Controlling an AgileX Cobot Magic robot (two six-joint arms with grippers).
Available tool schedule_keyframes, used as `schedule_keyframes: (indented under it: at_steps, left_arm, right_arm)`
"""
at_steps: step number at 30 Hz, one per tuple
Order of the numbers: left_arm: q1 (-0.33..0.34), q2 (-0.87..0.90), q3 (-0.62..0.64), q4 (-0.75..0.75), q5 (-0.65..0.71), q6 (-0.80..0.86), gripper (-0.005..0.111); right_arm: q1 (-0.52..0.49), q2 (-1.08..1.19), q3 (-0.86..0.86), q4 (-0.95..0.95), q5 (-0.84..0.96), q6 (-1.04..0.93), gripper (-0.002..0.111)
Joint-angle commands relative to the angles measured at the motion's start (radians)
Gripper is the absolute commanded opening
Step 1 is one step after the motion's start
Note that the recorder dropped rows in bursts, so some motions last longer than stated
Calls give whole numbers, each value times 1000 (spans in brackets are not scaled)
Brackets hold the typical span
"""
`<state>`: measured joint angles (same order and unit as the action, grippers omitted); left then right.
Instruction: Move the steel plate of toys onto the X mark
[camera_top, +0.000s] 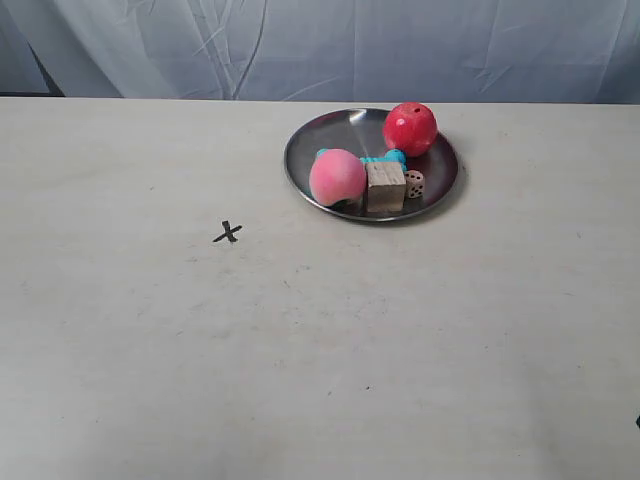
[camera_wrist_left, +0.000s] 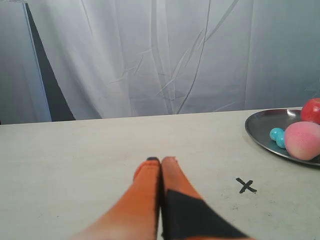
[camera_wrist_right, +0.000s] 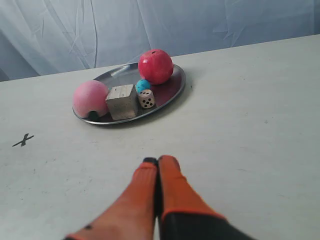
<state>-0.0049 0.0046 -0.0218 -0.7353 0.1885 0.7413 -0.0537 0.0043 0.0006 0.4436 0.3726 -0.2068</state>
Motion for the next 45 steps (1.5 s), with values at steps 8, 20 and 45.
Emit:
schedule_keyframes:
  at_steps: [8, 20, 45]
  left_arm:
    - [-7, -5, 4, -7, -8, 0, 0]
    - [-7, -5, 4, -7, -6, 0, 0]
    - [-7, -5, 4, -7, -6, 0, 0]
  right_arm:
    - [-6, -4, -1, -6, -13, -1, 0]
    - [-6, -4, -1, 761, -56, 207, 0]
    - [-6, -4, -51, 906, -438, 226, 0]
